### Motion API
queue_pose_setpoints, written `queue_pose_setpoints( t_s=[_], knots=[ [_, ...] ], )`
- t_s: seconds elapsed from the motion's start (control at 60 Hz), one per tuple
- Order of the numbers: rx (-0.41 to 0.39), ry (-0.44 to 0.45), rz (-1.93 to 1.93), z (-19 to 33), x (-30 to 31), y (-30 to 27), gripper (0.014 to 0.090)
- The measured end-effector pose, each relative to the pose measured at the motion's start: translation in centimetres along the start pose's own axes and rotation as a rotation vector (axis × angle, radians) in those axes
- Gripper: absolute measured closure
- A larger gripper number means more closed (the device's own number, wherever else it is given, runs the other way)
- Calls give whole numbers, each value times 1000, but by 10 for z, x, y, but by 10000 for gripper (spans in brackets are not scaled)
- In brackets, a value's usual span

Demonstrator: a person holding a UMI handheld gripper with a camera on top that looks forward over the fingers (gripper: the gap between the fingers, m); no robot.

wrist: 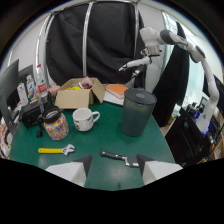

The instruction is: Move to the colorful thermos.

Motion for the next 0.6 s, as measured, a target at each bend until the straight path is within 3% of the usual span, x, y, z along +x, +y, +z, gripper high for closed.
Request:
queue_pose_setpoints(
  t_s=[0.1, 0.117, 0.133, 0.433, 0.6],
  knots=[
    [0, -22, -18, -8, -15, 6, 193],
    [1, -30, -19, -11, -20, 8, 249],
    [2, -38, -21, -13, -25, 10, 192],
    [25, -209, -50, -17, -120, 15, 188],
    [28, -250, -59, 9, -160, 0, 192]
  ],
)
